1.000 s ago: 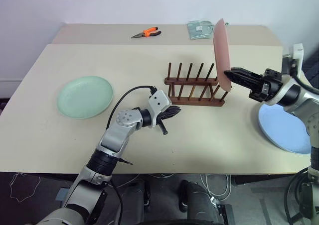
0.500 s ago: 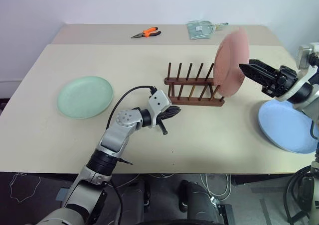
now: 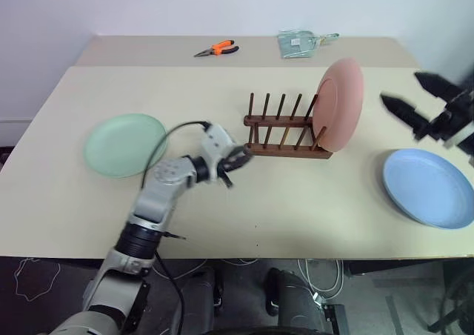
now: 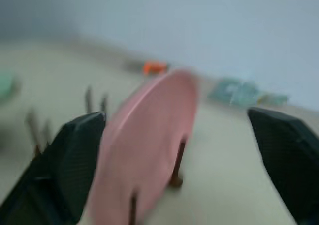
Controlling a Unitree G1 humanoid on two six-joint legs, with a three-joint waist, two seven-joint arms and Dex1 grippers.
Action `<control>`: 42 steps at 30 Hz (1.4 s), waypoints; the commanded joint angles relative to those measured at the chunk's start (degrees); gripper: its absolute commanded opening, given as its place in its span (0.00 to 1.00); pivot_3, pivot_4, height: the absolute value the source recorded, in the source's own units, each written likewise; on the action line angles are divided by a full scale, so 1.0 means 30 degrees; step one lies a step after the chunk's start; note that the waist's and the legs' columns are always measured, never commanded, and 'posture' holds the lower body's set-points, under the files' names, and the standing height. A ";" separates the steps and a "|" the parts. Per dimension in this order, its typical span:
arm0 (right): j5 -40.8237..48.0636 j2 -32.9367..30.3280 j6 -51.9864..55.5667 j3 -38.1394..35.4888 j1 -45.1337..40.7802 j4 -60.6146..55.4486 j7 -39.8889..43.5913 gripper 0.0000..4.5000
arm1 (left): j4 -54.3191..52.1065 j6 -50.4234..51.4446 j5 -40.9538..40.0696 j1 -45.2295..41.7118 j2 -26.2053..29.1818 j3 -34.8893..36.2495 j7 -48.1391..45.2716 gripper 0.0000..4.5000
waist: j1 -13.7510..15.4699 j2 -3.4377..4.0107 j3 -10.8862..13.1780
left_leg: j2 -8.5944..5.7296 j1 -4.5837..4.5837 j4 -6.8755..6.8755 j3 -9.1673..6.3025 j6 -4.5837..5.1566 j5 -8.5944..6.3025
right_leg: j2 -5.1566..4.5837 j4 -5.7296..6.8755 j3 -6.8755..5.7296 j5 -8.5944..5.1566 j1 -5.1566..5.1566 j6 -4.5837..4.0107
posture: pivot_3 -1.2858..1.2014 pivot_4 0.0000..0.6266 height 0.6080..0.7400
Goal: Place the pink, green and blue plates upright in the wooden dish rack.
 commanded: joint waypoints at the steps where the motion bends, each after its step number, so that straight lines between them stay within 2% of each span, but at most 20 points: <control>1: -0.0274 -0.0649 0.0893 0.1734 0.2478 -0.5394 0.0406 1.00 | 0.0107 0.0417 0.0154 -0.0749 0.1150 0.3250 0.2782 0.68 | -0.0063 -0.0017 0.0008 | 0.0009 0.0019 0.0000 -0.0008 -0.0005 0.0002 | 0.0009 0.0007 0.0000 -0.0022 0.0008 0.0025 | 0.52 0.24 1.00; 3: -0.0372 -0.0545 0.1248 0.2708 0.3234 -0.6901 0.0164 1.00 | 0.0714 0.0502 0.0535 -0.0933 0.1806 0.4200 0.4020 0.91 | -0.0068 -0.0016 0.0008 | 0.0011 0.0038 0.0001 -0.0036 -0.0019 0.0005 | 0.0010 0.0008 0.0000 -0.0033 0.0014 0.0028 | 0.52 0.24 1.00; 4: -0.0402 -0.0419 0.1454 0.3130 0.3330 -0.7337 -0.0040 1.00 | 0.0970 0.0484 0.0774 -0.0974 0.2070 0.4446 0.4564 0.99 | -0.0047 -0.0016 0.0008 | 0.0009 0.0043 0.0002 -0.0036 -0.0023 0.0002 | 0.0005 0.0001 0.0001 -0.0026 0.0019 0.0013 | 0.52 0.24 1.00; 6: -0.0735 -0.0163 0.1727 0.4329 0.3400 -0.8043 -0.0329 1.00 | 0.1478 0.0752 0.0930 -0.1132 0.2479 0.5302 0.5758 0.99 | -0.0001 -0.0022 0.0006 | -0.0002 0.0042 0.0013 -0.0030 -0.0077 -0.0030 | -0.0015 -0.0022 0.0005 -0.0016 0.0027 -0.0001 | 0.52 0.24 1.00; 10: -0.2606 0.1309 0.1127 0.8188 0.2436 -0.7941 -0.0844 1.00 | 0.3131 0.2695 0.1472 -0.1388 0.3620 0.8836 1.0414 0.99 | 0.0014 -0.0135 0.0003 | 0.0013 0.0037 0.0012 -0.0050 -0.0084 -0.0034 | -0.0001 -0.0059 -0.0002 0.0003 0.0018 -0.0029 | 0.52 0.24 1.00; 16: -0.3771 0.1825 0.0292 0.9294 0.1697 -0.6739 -0.0233 1.00 | 0.2204 0.5789 0.0994 -0.0492 0.3628 1.1013 1.2722 0.99 | 0.0187 -0.0154 0.0003 | -0.0030 -0.0015 0.0006 -0.0038 -0.0035 -0.0017 | -0.0023 -0.0050 0.0002 0.0012 -0.0013 -0.0043 | 0.52 0.24 1.00; 20: -0.4554 0.1983 -0.0242 0.9723 0.1336 -0.6121 0.0073 1.00 | 0.1671 0.8538 -0.0817 -0.0051 0.2783 1.1655 1.1944 0.99 | 0.0230 -0.0176 0.0003 | -0.0027 -0.0009 0.0006 -0.0038 -0.0073 -0.0040 | -0.0018 -0.0062 0.0000 0.0011 -0.0001 -0.0042 | 0.52 0.24 1.00; 23: -0.4813 0.2280 -0.0280 0.9881 0.1059 -0.6092 0.0068 1.00 | 0.1025 0.9739 -0.2174 0.0107 0.1883 1.2210 1.1537 0.79 | 0.0333 -0.0178 0.0004 | -0.0013 0.0002 0.0007 -0.0039 -0.0097 -0.0028 | -0.0014 -0.0051 -0.0003 0.0001 -0.0004 -0.0026 | 0.52 0.24 1.00; 27: -0.5108 0.2490 -0.0255 0.9831 0.1040 -0.6243 -0.0099 1.00 | 0.1097 1.0716 -0.3065 -0.0119 0.0892 1.3868 1.2892 0.35 | 0.0342 -0.0178 0.0003 | 0.0007 0.0024 0.0006 -0.0040 -0.0108 -0.0024 | -0.0003 -0.0042 -0.0005 0.0007 -0.0002 -0.0035 | 0.52 0.24 1.00; 30: -0.4542 0.2546 0.0467 0.9344 0.1070 -0.6275 -0.0048 1.00 | 0.1268 1.0525 -0.3068 -0.0203 0.1087 1.3289 1.2695 0.01 | 0.0381 -0.0173 -0.0001 | 0.0008 0.0025 0.0005 -0.0038 -0.0111 -0.0022 | 0.0000 -0.0038 -0.0005 0.0008 -0.0005 -0.0038 | 0.52 0.24 1.00; 37: -0.5344 0.2522 0.0083 0.8962 0.0342 -0.6681 -0.0613 1.00 | -0.0439 0.7038 -0.4592 -0.2034 0.0755 1.1973 1.0511 0.01 | 0.0602 -0.0196 0.0010 | 0.0003 0.0007 0.0005 -0.0026 -0.0113 -0.0022 | -0.0014 -0.0070 -0.0007 0.0022 -0.0006 -0.0060 | 0.52 0.24 1.00; 42: -0.6909 0.3225 -0.1186 0.9658 -0.1976 -0.6429 -0.1495 1.00 | -0.1468 0.6767 -0.4346 -0.4756 0.1778 0.8907 0.8973 0.01 | 0.0520 -0.0239 0.0041 | 0.0003 -0.0021 -0.0006 -0.0012 -0.0116 -0.0020 | 0.0003 -0.0082 -0.0009 0.0023 -0.0032 -0.0058 | 0.52 0.24 1.00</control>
